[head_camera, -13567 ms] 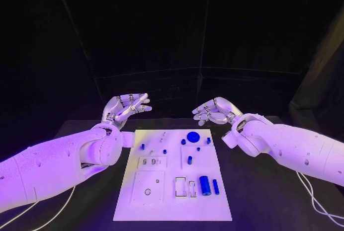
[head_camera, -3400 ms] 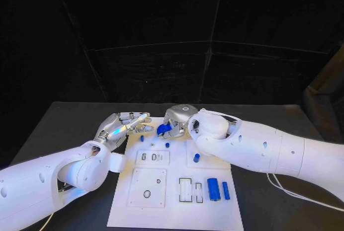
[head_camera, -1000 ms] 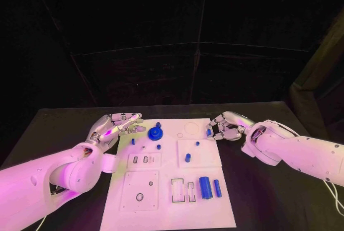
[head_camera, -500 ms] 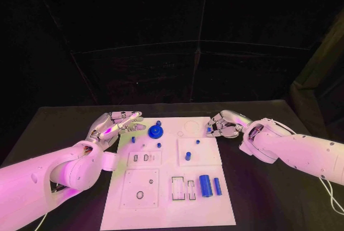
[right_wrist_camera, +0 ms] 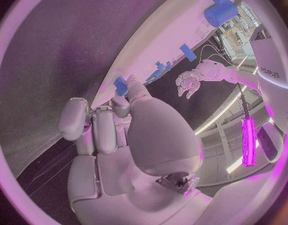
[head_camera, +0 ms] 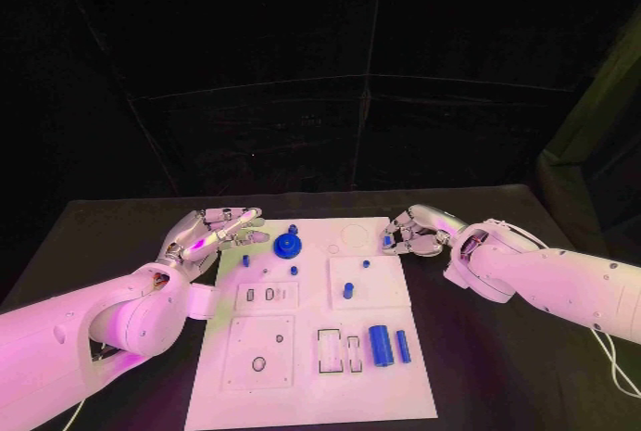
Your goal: Assemble the parts on the task board
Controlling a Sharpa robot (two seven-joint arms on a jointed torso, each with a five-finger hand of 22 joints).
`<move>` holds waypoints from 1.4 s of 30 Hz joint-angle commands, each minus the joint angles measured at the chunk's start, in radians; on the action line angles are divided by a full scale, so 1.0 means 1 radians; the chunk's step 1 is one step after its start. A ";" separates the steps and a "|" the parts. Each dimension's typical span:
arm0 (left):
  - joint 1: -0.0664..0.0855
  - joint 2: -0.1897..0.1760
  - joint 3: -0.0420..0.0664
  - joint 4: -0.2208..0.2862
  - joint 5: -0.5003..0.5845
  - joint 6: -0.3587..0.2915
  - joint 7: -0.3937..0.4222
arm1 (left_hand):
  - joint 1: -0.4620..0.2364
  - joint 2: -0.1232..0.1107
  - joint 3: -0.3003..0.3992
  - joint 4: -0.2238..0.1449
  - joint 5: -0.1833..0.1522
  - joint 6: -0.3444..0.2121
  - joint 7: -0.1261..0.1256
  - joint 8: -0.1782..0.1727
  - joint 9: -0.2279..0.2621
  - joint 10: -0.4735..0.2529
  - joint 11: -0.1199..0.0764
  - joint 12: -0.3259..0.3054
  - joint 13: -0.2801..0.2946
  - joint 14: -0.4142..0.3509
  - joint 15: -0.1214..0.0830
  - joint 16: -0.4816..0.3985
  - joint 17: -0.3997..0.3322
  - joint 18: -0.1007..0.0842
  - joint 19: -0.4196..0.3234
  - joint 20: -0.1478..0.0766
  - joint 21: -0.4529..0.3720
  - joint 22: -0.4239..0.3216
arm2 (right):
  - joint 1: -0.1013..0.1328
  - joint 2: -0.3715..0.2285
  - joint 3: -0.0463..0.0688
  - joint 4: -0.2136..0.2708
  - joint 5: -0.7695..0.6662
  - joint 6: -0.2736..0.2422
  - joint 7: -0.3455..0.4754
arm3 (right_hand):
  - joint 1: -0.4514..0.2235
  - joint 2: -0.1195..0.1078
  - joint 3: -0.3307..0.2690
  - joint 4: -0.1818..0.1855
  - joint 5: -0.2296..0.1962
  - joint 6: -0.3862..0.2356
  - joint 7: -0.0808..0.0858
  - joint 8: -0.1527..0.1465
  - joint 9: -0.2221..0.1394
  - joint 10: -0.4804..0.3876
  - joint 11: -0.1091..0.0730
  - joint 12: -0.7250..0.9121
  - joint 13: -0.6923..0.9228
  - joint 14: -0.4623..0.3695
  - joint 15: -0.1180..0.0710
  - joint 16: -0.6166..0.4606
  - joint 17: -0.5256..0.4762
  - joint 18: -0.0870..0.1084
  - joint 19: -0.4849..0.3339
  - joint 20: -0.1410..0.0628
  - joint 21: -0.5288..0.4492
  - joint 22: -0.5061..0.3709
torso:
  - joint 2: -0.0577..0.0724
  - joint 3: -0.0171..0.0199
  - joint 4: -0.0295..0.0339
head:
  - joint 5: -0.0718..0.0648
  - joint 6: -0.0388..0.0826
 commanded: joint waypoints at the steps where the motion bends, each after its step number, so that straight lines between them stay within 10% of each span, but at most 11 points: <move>1: 0.001 0.000 0.000 0.001 -0.001 0.016 0.002 | -0.003 0.010 0.001 -0.006 -0.003 0.000 0.006 -0.006 -0.001 -0.002 0.007 -0.006 -0.001 0.000 0.008 -0.003 0.001 0.015 0.003 0.005 -0.006 -0.002 | 0.001 0.000 0.001 -0.001 -0.004 0.009 -0.002 | 0.003 -0.004 0.004 -0.002 -0.005 0.007 0.002 0.002 -0.001 0.004 -0.002 0.000 -0.002 0.044 -0.005 0.005 -0.001 -0.001 0.005 -0.003 0.005 -0.001 | 0.000 0.0000 0.0011 | -0.001 -0.001; 23: 0.001 -0.001 0.000 0.001 -0.001 0.017 0.001 | -0.004 0.009 0.002 -0.007 -0.004 0.000 0.006 -0.007 -0.001 -0.002 0.007 -0.007 -0.001 0.000 0.008 -0.005 0.002 0.015 0.003 0.006 -0.007 -0.002 | -0.002 0.004 0.001 -0.006 -0.021 0.004 -0.013 | -0.018 -0.033 0.003 -0.010 0.013 -0.013 0.006 -0.011 -0.005 -0.006 0.002 -0.017 -0.016 0.043 -0.002 0.001 -0.003 -0.001 0.003 -0.001 0.004 -0.004 | 0.000 0.0004 0.0010 | -0.002 -0.004; 42: 0.001 -0.004 0.000 0.003 -0.001 0.016 0.001 | -0.004 0.009 0.002 -0.007 -0.004 0.000 0.006 -0.007 -0.001 -0.002 0.007 -0.007 -0.001 0.000 0.008 -0.005 0.002 0.015 0.003 0.006 -0.007 -0.002 | -0.002 0.002 0.001 -0.006 0.001 -0.076 0.012 | 0.018 0.049 0.158 -0.063 -0.116 0.104 -0.042 0.066 0.021 0.029 -0.038 0.023 0.023 0.054 -0.035 0.032 0.044 -0.011 0.034 -0.031 0.031 0.052 | 0.000 0.0007 0.0015 | 0.000 -0.005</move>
